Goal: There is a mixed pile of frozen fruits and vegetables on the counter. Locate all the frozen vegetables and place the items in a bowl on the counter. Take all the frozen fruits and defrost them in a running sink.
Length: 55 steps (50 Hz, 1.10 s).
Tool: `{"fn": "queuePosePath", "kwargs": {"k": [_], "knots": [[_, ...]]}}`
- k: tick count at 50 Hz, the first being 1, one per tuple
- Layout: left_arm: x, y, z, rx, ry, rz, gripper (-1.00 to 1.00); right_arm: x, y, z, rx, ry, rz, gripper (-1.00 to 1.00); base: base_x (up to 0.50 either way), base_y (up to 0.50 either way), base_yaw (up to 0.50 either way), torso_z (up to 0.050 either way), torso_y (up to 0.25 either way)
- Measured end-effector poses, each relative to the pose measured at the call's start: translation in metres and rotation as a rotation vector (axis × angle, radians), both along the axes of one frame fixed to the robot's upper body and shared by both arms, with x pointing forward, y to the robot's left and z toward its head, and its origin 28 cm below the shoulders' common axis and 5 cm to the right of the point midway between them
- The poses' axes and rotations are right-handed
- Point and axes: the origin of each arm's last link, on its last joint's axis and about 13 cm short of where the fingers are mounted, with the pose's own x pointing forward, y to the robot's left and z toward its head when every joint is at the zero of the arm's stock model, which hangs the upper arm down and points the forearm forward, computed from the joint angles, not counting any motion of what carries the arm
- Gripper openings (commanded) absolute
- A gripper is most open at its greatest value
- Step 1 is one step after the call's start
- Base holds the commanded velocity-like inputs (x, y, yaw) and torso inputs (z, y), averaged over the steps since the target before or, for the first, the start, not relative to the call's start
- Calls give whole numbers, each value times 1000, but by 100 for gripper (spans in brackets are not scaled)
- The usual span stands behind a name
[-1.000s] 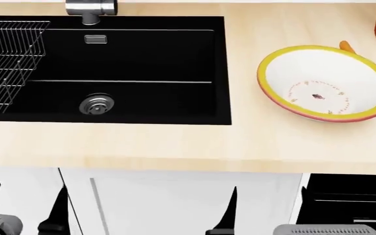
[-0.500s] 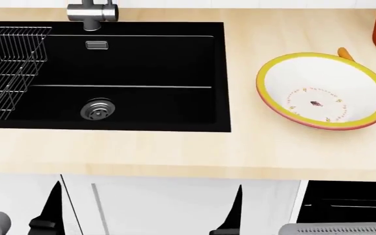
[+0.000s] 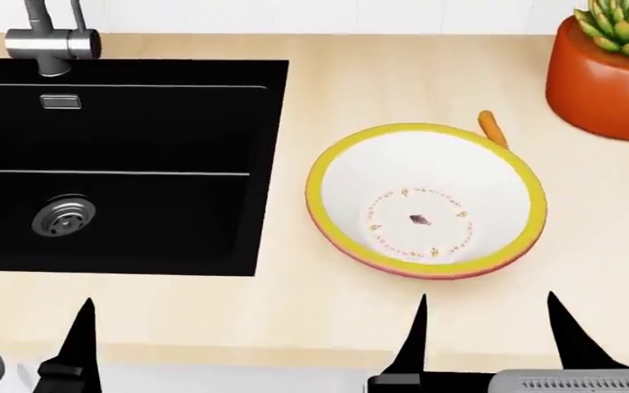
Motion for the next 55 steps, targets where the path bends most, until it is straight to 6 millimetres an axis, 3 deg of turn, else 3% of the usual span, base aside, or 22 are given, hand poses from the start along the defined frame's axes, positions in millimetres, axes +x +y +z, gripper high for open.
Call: {"fn": "queuePosePath", "kwargs": {"k": [14,42,55], "knots": [[-1,1,3,-4,-5,4,100,-2,-1,5,-25,-24,-3,100,414,-353,0,0,0],[-2,2,7,1,-10,4,100,-3,0,5,-55,-40,-2,100,471,-17,0,0,1],[-2,2,7,-13,-4,1,100,-3,-1,5,-37,-9,-6,100,0,0,0,0,1]]}}
